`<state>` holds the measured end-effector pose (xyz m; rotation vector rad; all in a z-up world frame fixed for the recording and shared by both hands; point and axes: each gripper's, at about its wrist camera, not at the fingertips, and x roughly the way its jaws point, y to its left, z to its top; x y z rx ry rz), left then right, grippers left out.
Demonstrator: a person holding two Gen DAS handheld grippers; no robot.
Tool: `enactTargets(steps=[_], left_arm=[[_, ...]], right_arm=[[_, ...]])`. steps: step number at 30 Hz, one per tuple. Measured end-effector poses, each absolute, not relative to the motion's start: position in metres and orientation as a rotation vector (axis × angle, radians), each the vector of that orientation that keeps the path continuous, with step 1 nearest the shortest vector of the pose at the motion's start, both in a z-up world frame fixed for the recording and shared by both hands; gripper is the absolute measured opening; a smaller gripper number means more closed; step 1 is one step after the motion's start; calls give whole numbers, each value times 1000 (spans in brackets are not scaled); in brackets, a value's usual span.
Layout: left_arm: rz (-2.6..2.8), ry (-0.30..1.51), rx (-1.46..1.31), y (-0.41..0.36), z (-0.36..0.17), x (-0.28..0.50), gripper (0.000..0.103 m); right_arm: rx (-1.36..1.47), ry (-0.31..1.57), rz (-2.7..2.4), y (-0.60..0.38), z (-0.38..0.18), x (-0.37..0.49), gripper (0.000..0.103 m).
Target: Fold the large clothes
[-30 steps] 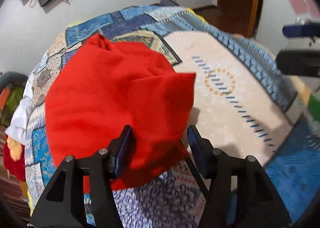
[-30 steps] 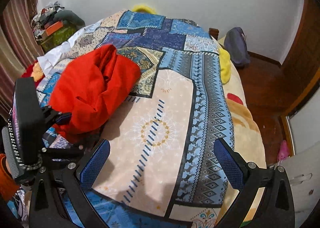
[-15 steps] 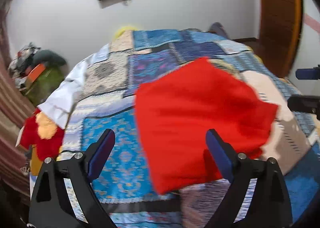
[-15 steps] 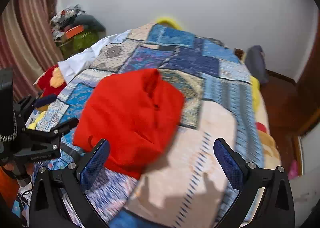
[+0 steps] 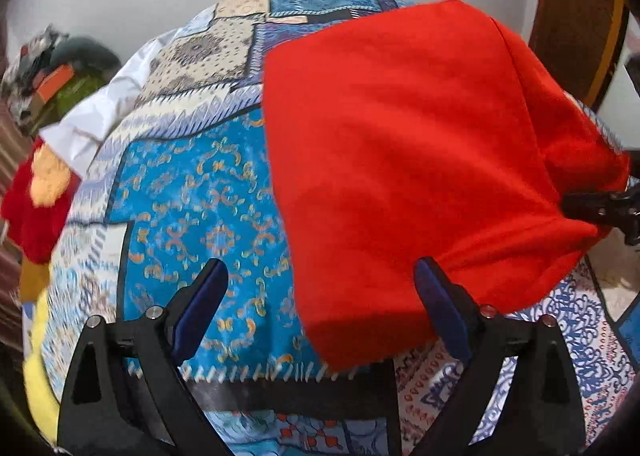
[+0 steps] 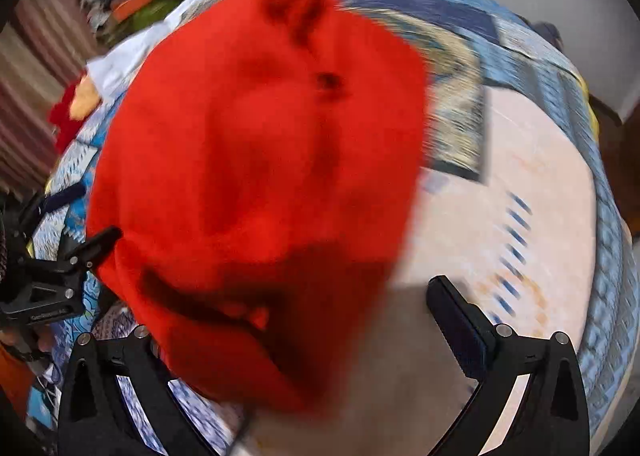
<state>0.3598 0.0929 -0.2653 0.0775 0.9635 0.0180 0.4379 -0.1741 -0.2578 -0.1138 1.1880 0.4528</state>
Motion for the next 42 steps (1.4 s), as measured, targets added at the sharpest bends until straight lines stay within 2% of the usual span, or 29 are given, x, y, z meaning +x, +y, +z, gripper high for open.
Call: enactTargets(steps=[6,9,17,24,29,33,39,42], left_arm=[[22,997,114,95,-252,344,96],[43,977,145,101,-235,344,96],[63,879,-11,129,-187,395,96],[53,942,6,125,-217,470,96],[47,967,-60,143,-232,496,98],[122,942,-86,161,-221,498,97],[142,935,-144,186,-202,479,97],[50,969,-192,180,-204,465,97]], right_arm=[[-38,1246,413,-212,-244,429,103],[-38,1190,425,-215,-218,425,103],[17,1059,502,-174,-161,465,103],[-10,1147,518,-113,-191,532,103],[-37,1191,464,-119,-217,574,103],[37,1219,493,-149,-221,585,103],[52,1123,383,-181,-192,563,103],[95,1136,451,-187,-186,549,103]])
